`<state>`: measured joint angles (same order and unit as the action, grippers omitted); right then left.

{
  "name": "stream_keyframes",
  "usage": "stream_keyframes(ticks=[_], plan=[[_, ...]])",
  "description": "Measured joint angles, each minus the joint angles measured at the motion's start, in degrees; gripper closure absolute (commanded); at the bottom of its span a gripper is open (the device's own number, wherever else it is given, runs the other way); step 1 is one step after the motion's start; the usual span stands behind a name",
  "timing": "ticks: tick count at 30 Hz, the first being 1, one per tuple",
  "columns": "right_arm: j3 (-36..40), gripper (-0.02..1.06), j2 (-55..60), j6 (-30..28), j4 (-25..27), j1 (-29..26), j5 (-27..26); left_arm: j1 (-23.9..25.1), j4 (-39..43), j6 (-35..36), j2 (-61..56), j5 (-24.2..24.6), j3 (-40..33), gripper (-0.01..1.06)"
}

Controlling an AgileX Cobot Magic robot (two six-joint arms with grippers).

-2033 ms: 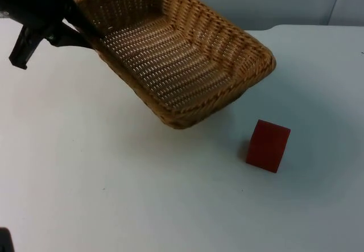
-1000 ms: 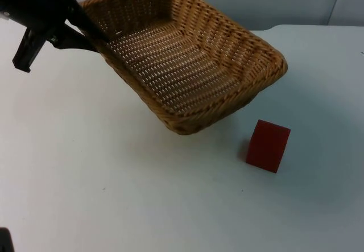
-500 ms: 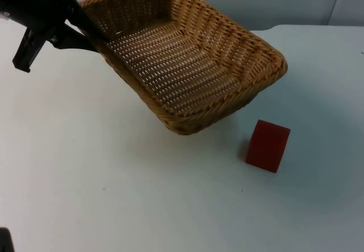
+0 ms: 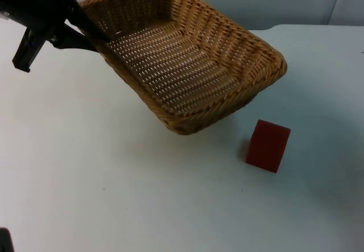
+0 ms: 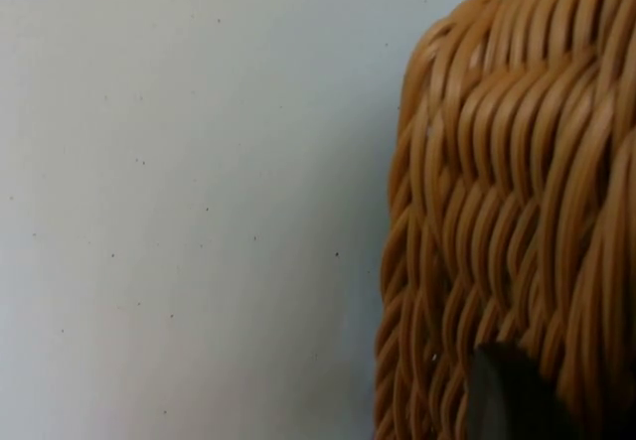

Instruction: Pick up the basket with the left hand and place the cube into the basket with the right hand.

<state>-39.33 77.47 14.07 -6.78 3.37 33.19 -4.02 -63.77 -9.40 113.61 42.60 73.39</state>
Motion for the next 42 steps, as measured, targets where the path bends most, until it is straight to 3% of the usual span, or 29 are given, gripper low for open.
stream_keyframes(ticks=[2,9,12,13,14,15,18,19,20,21,24,34,42], plan=[[-2.6,1.01,7.1,-0.4,4.5,1.2,-2.9,0.0,0.0,0.0,0.0,0.0,0.0,1.05],[-8.5,1.01,17.4,-1.2,11.4,4.4,-7.3,0.0,0.0,0.0,0.0,0.0,0.0,1.05],[-12.4,0.92,20.7,-8.2,17.7,7.0,-7.8,0.0,0.0,0.0,0.0,0.0,0.0,1.05],[-13.8,0.84,21.4,-11.9,20.2,7.9,-7.9,0.0,0.0,0.0,0.0,0.0,0.0,1.05],[-13.8,0.74,21.4,-11.9,20.2,7.9,-7.9,0.0,0.0,0.0,0.0,0.0,0.0,1.05],[-15.0,0.74,22.1,-15.0,23.4,8.6,-8.1,0.0,0.0,0.0,0.0,0.0,0.0,1.05],[-17.1,0.33,24.6,-24.5,34.6,10.8,-8.3,0.0,0.0,0.0,0.0,0.0,0.0,1.05],[-17.1,0.11,24.6,-24.5,34.6,10.8,-8.3,0.0,0.0,0.0,0.0,0.0,0.0,1.05],[-17.1,0.11,25.2,-26.7,37.2,11.3,-8.4,0.0,0.0,0.0,0.0,0.0,0.0,1.05],[-17.1,-0.01,25.7,-28.2,38.4,11.3,-7.8,0.2,0.5,0.0,0.0,-1.0,0.0,1.05],[-17.1,-0.01,26.5,-27.6,42.8,11.6,-6.5,0.5,0.1,0.2,0.0,-1.3,0.1,1.05],[-17.1,-0.01,26.5,-16.9,44.1,11.8,-8.1,0.3,-0.7,0.6,0.0,-1.4,0.1,1.05],[-16.4,-0.01,27.3,-13.2,44.2,11.8,-7.5,0.3,-0.7,0.6,0.0,-1.4,0.1,1.05]])
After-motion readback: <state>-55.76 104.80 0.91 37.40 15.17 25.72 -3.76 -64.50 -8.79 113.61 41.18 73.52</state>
